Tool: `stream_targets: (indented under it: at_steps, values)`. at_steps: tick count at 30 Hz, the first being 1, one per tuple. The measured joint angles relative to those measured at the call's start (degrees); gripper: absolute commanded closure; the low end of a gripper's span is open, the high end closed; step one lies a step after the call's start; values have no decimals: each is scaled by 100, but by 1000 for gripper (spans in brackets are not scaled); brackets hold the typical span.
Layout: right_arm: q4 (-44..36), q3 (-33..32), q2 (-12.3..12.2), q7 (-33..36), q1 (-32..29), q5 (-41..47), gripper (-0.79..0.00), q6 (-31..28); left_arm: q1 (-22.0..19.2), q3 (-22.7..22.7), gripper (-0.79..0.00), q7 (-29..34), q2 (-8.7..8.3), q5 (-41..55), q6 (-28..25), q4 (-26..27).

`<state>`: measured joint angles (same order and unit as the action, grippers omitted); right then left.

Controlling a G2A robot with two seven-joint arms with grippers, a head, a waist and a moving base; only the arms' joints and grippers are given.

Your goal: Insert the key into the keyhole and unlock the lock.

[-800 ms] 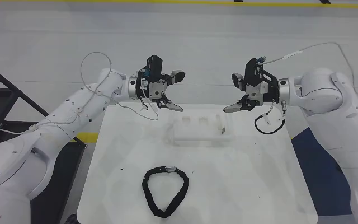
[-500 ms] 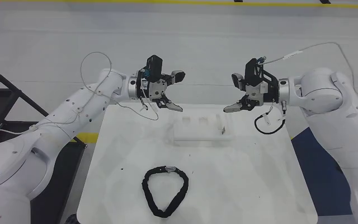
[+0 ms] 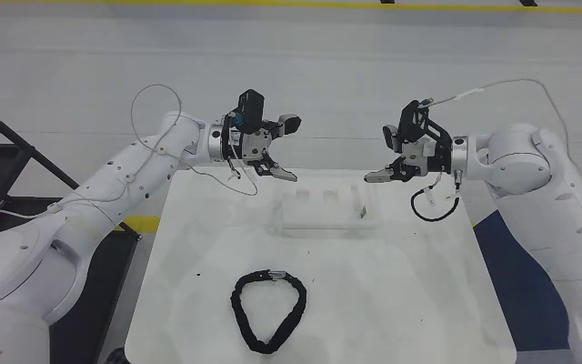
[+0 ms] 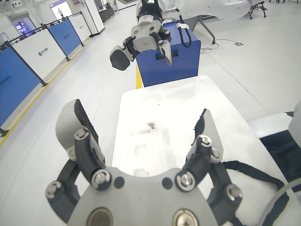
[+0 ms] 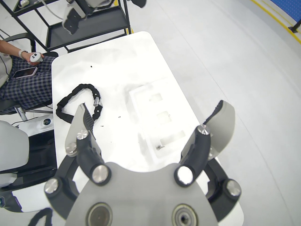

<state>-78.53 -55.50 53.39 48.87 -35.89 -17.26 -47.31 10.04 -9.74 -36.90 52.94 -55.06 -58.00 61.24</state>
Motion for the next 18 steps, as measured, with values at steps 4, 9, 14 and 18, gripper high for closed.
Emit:
stream_targets:
  at_steps: [4, 9, 14, 18]
  values:
    - [248, 131, 24, -94, -149, -175, -785, 275, 0, 0, -785, 0, 0, 0, 0, 0]
    - [570, 317, 89, -347, -274, -446, -785, 652, 0, 0, -785, 0, 0, 0, 0, 0]
    - [806, 582, 187, -240, -336, -522, -785, 1382, 0, 0, -785, 0, 0, 0, 0, 0]
    - [990, 787, 296, -135, -368, -338, -785, 2025, 0, 0, -785, 0, 0, 0, 0, 0]
